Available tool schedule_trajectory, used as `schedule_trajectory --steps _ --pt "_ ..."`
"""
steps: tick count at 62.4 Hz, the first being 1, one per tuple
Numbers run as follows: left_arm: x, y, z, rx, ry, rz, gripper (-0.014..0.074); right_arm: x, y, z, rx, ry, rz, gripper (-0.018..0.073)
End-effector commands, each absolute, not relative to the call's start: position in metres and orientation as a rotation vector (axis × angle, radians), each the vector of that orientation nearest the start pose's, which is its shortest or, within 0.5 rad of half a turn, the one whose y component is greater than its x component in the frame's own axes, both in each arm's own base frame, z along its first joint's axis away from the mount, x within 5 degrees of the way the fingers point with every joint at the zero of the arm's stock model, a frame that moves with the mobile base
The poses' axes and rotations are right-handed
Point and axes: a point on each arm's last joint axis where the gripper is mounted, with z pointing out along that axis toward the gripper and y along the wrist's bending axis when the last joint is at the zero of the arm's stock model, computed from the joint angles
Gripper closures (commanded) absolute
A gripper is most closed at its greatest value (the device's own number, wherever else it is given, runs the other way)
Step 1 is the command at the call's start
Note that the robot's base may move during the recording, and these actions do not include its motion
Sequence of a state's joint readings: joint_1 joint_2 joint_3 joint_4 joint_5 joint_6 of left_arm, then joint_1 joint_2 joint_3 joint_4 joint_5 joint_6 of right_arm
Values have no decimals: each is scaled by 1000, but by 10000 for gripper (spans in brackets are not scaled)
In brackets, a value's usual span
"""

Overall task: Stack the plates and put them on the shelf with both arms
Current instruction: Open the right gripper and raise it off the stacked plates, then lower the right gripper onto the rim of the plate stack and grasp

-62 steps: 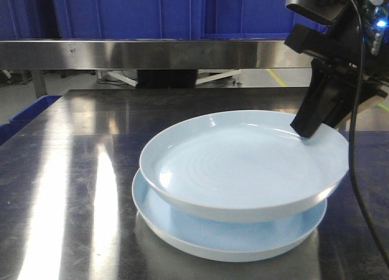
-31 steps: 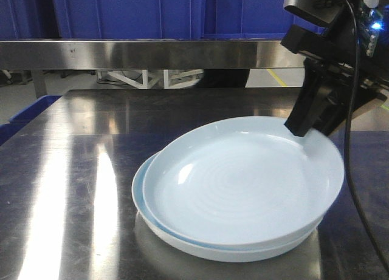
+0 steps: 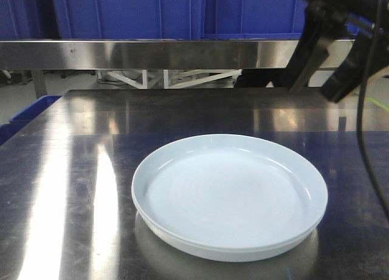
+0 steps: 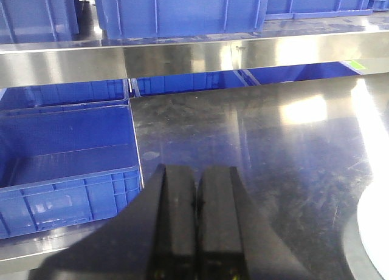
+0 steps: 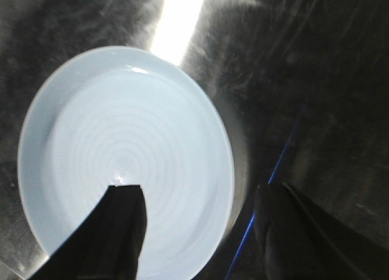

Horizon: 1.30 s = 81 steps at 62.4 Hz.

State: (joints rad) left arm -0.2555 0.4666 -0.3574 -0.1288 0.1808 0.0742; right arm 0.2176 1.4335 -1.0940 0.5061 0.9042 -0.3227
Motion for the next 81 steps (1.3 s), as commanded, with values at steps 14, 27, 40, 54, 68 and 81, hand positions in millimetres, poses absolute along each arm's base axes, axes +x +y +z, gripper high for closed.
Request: schedule_trajectory --steps 14,27,40,54,68,81 --pt "103 -28 301 169 1649 -248 512 255 93 299 -449 2627 607 53" --pt "103 -28 301 169 1649 -248 512 252 89 268 -393 2664 565 53" --pt "103 -28 301 169 1649 -248 512 262 93 244 -325 2722 607 53" --pt "103 -28 301 169 1649 -248 512 272 105 221 -324 2767 614 54" --pt "103 -28 302 171 1641 -244 512 274 115 213 -347 2766 604 189" --pt "103 -28 303 170 1627 -243 512 274 115 213 -348 2766 604 458"
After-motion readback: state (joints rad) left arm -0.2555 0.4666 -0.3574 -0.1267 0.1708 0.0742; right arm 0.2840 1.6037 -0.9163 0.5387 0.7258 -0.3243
